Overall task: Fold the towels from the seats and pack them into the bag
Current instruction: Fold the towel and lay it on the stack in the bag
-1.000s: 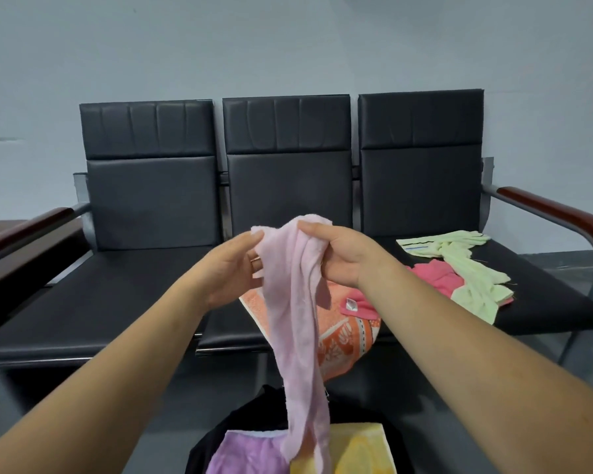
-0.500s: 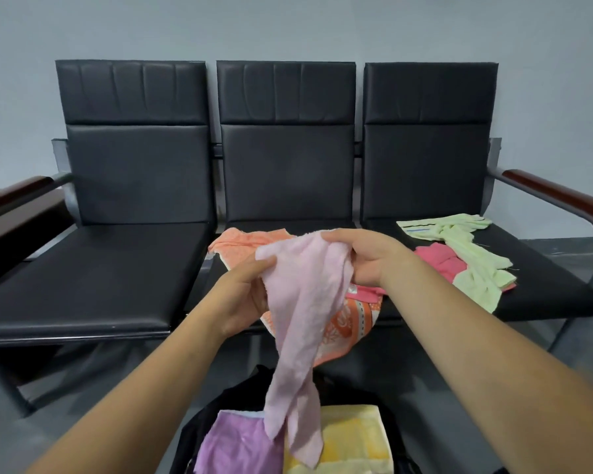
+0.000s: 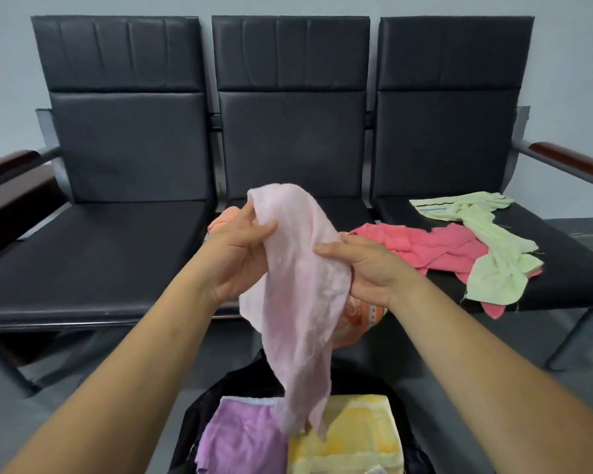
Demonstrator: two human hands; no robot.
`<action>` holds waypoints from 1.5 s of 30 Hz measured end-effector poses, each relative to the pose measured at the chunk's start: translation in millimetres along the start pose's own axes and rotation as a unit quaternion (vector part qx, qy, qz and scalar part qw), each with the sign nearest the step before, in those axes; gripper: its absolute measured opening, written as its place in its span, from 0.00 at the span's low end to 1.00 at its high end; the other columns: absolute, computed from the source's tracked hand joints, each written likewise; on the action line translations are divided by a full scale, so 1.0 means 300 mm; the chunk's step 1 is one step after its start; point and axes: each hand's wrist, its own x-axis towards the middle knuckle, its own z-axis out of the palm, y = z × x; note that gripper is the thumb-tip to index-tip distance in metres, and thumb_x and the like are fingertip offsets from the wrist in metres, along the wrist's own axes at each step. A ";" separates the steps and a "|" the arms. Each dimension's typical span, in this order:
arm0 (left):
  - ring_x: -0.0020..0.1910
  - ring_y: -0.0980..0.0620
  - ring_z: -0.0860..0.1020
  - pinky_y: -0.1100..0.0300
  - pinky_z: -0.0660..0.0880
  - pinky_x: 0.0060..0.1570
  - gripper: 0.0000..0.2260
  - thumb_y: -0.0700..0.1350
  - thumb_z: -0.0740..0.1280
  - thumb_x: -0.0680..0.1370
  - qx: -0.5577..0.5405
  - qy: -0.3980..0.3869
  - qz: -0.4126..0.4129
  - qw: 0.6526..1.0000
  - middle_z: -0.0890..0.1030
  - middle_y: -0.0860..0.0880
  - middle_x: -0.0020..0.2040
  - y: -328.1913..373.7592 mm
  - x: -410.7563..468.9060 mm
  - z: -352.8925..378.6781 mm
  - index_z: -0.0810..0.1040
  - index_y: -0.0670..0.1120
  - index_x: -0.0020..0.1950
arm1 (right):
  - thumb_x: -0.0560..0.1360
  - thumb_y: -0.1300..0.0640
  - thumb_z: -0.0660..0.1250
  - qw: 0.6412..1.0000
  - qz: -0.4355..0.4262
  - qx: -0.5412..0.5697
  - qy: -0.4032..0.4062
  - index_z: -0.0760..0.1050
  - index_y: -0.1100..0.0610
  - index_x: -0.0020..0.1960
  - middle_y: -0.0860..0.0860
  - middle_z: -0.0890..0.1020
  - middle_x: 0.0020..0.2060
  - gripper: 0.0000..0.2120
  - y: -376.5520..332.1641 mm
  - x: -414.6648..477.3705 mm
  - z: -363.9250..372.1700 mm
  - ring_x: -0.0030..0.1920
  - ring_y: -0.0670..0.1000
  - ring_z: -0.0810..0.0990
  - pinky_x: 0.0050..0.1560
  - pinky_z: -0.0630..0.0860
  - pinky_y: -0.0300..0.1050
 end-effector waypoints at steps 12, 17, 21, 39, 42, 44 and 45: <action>0.57 0.44 0.81 0.52 0.79 0.59 0.19 0.52 0.61 0.85 0.161 0.037 -0.070 0.984 0.84 0.41 0.56 -0.004 -0.020 -0.032 0.79 0.39 0.65 | 0.77 0.64 0.70 0.993 -0.040 0.059 0.097 0.77 0.68 0.64 0.64 0.82 0.60 0.17 -0.049 -0.012 0.012 0.59 0.61 0.83 0.62 0.80 0.56; 0.63 0.43 0.79 0.51 0.74 0.67 0.18 0.46 0.69 0.80 0.223 -0.043 -0.097 0.969 0.81 0.37 0.63 -0.058 -0.038 0.012 0.79 0.34 0.64 | 0.78 0.61 0.69 0.983 0.007 0.149 0.110 0.79 0.66 0.62 0.63 0.83 0.58 0.15 -0.052 -0.018 -0.002 0.58 0.59 0.84 0.60 0.80 0.53; 0.61 0.43 0.79 0.47 0.74 0.64 0.15 0.45 0.64 0.82 0.106 0.041 -0.067 0.991 0.80 0.39 0.65 -0.030 -0.041 0.020 0.79 0.40 0.67 | 0.77 0.62 0.70 0.983 0.021 0.093 0.154 0.79 0.66 0.62 0.61 0.85 0.57 0.14 -0.051 -0.036 -0.043 0.56 0.58 0.85 0.54 0.82 0.53; 0.73 0.45 0.72 0.49 0.77 0.64 0.13 0.45 0.65 0.82 0.169 0.080 0.043 0.981 0.75 0.42 0.72 0.023 -0.072 -0.072 0.83 0.43 0.63 | 0.76 0.62 0.71 0.987 -0.064 0.022 0.144 0.82 0.62 0.52 0.57 0.86 0.48 0.06 -0.026 -0.052 -0.063 0.47 0.54 0.86 0.48 0.82 0.50; 0.67 0.44 0.78 0.49 0.79 0.62 0.10 0.44 0.66 0.83 0.269 0.102 0.060 0.956 0.84 0.46 0.61 0.038 -0.094 -0.053 0.86 0.45 0.57 | 0.76 0.62 0.71 0.976 -0.114 0.030 0.181 0.83 0.64 0.52 0.57 0.86 0.47 0.07 -0.033 -0.045 -0.058 0.48 0.54 0.85 0.48 0.81 0.50; 0.58 0.44 0.83 0.52 0.81 0.59 0.09 0.43 0.66 0.82 0.301 0.137 0.073 0.941 0.86 0.46 0.55 0.038 -0.105 -0.027 0.87 0.44 0.54 | 0.76 0.62 0.72 0.973 -0.125 0.058 0.186 0.82 0.65 0.54 0.58 0.85 0.47 0.09 -0.035 -0.043 -0.046 0.50 0.55 0.85 0.51 0.81 0.50; 0.56 0.44 0.84 0.51 0.81 0.58 0.09 0.44 0.67 0.82 0.307 0.153 0.077 0.936 0.87 0.46 0.53 0.035 -0.104 -0.021 0.86 0.44 0.55 | 0.77 0.62 0.71 0.973 -0.126 0.071 0.181 0.81 0.66 0.56 0.59 0.85 0.48 0.10 -0.039 -0.044 -0.041 0.51 0.55 0.85 0.53 0.81 0.50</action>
